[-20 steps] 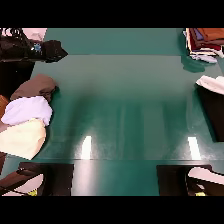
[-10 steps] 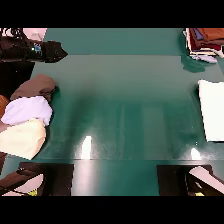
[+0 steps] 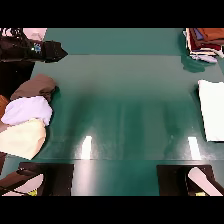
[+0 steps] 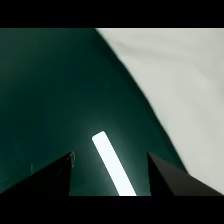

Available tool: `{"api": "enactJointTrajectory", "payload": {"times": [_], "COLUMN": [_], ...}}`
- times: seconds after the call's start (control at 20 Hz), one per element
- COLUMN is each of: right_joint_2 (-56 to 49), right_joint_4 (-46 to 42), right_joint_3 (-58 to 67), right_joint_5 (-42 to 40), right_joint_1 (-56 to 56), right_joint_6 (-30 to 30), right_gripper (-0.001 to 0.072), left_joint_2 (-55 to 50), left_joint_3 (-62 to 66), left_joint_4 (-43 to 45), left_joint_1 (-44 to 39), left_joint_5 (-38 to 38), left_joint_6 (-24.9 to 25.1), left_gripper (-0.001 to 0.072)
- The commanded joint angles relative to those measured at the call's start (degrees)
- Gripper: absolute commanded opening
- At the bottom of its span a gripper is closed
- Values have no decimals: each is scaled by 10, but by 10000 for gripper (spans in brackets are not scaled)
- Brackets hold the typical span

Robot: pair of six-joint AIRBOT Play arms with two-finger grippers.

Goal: Fold the shirts.

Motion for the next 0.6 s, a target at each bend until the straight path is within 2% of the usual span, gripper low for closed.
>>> {"api": "enactJointTrajectory", "payload": {"times": [0.0, 0.05, 0.15, 0.2, 0.35, 0.55], "right_joint_2": [5, 5, 5, 5, 5, 6], "right_joint_4": [9, 0, -18, -30, -62, -71], "right_joint_3": [29, 36, 53, 61, 83, 85], "right_joint_5": [-22, -27, -28, -28, -28, -23], "right_joint_1": [162, 205, 278, 308, 380, 407], "right_joint_6": [0, 0, -2, -5, -6, -5], "right_gripper": [522, 430, 120, 17, 17, 17], "left_joint_2": [0, 0, 0, 0, 0, 0], "left_joint_3": [0, 0, 0, 0, 0, 0], "left_joint_4": [0, 0, 0, 0, 0, 0], "left_joint_1": [0, 0, 0, 0, 0, 0], "left_joint_5": [18, 24, 28, 28, 28, 28], "left_joint_6": [0, 0, 0, 0, 0, 0], "left_gripper": [23, 23, 23, 23, 23, 24]}}
